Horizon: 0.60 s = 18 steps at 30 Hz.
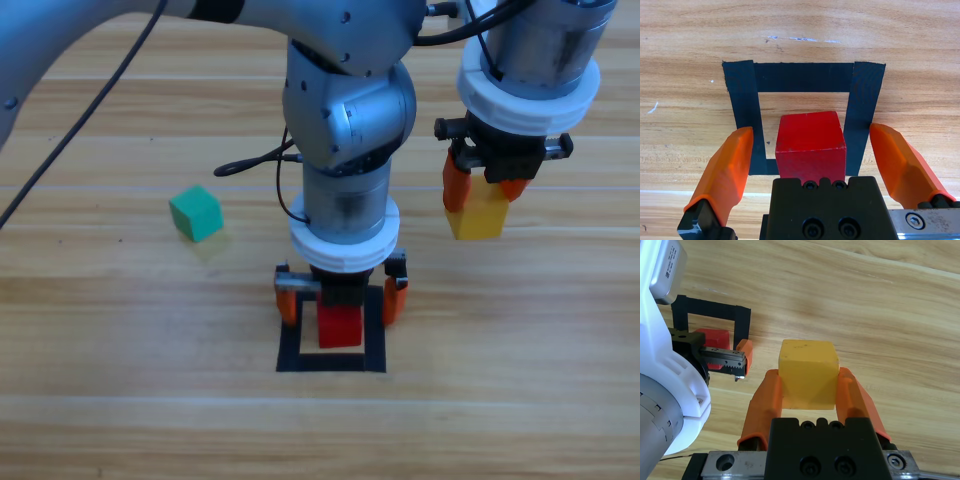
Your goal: Stack the blocks in the rectangular block: red at the bottom, yellow in the middle, green on top
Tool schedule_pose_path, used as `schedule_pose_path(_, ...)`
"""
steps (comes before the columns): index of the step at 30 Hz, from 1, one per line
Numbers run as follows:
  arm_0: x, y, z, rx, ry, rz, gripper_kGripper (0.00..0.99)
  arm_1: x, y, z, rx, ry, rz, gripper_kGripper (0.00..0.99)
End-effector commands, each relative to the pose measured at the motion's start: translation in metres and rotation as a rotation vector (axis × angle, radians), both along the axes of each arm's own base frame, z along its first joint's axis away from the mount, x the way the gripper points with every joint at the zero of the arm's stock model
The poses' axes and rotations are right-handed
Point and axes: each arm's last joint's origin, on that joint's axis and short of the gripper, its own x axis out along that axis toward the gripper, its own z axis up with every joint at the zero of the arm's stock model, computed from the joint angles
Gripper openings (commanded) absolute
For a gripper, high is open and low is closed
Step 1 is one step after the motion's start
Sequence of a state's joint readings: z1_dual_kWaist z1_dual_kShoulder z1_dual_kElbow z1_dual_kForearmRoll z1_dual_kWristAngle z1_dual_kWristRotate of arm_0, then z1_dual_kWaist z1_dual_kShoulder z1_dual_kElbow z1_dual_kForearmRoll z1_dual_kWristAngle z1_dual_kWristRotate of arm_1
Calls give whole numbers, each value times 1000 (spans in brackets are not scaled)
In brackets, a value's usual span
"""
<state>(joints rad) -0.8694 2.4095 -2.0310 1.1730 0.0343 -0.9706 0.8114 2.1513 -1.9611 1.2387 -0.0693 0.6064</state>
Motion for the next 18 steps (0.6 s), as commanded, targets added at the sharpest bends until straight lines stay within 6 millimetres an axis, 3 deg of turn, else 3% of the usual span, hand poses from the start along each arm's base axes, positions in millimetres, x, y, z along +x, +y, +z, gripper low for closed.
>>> schedule_pose_path(1, 2, 7, 11, -14, -12, -9, 990, -5, 10, -14, -47, 22, 29, 0)
schedule_pose_path(6, 12, 32, 51, -57, -63, 16, 990, -11, 13, -6, -35, 1, 38, 0)
schedule_pose_path(11, 24, 77, 92, -92, -107, 54, 990, -19, 19, -3, -27, -6, 47, 0)
schedule_pose_path(16, 30, 114, 105, -80, -111, 70, 990, -29, 33, -2, -16, -12, 68, 0)
schedule_pose_path(18, 32, 141, 112, -56, -115, 43, 990, -33, 47, -4, -16, -6, 80, 0)
